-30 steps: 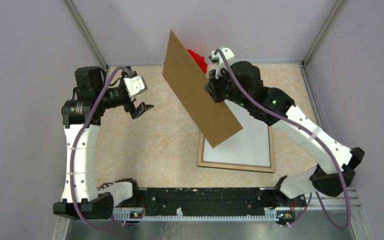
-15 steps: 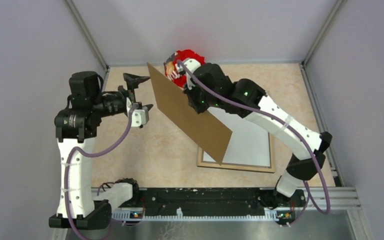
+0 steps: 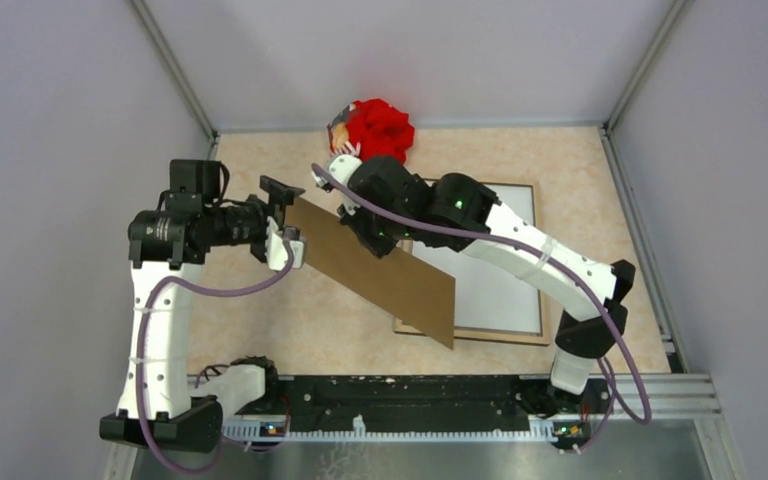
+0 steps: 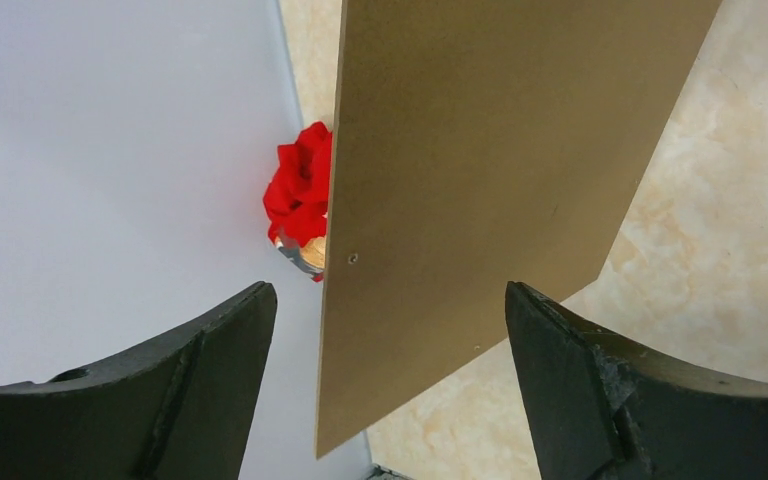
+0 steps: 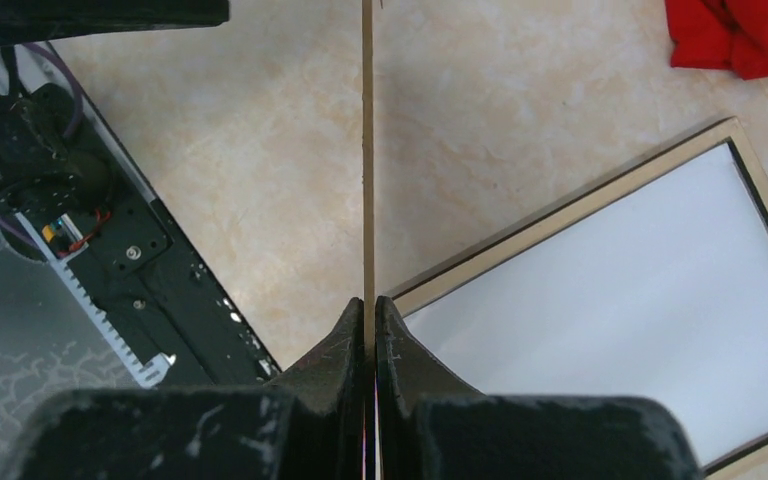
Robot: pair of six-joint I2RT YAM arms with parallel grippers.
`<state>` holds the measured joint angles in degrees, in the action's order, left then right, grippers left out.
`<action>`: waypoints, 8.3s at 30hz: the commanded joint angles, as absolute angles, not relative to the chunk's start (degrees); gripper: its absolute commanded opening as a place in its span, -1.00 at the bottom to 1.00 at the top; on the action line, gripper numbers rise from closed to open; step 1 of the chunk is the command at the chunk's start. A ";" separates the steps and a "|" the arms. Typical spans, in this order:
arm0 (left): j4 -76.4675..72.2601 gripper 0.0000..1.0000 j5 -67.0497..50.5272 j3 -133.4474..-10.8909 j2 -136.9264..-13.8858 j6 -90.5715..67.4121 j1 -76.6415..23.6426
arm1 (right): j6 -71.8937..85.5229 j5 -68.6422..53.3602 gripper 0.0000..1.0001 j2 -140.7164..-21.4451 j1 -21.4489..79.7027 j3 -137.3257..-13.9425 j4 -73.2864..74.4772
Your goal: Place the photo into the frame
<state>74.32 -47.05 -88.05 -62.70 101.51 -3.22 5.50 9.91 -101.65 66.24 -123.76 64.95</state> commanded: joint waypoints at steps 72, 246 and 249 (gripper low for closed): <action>2.19 -1.00 -71.56 -49.44 -33.45 133.50 -3.60 | 24.30 -39.41 0.81 -67.13 5.74 -76.74 30.40; 25.00 0.97 -40.33 -48.29 -62.23 72.36 -3.87 | 33.36 -42.78 -1.00 -82.89 -5.36 -50.73 1.82; 25.00 0.98 -40.15 -48.18 -62.42 71.85 -3.87 | 37.87 -39.81 -1.00 -80.13 -1.42 -46.01 -3.45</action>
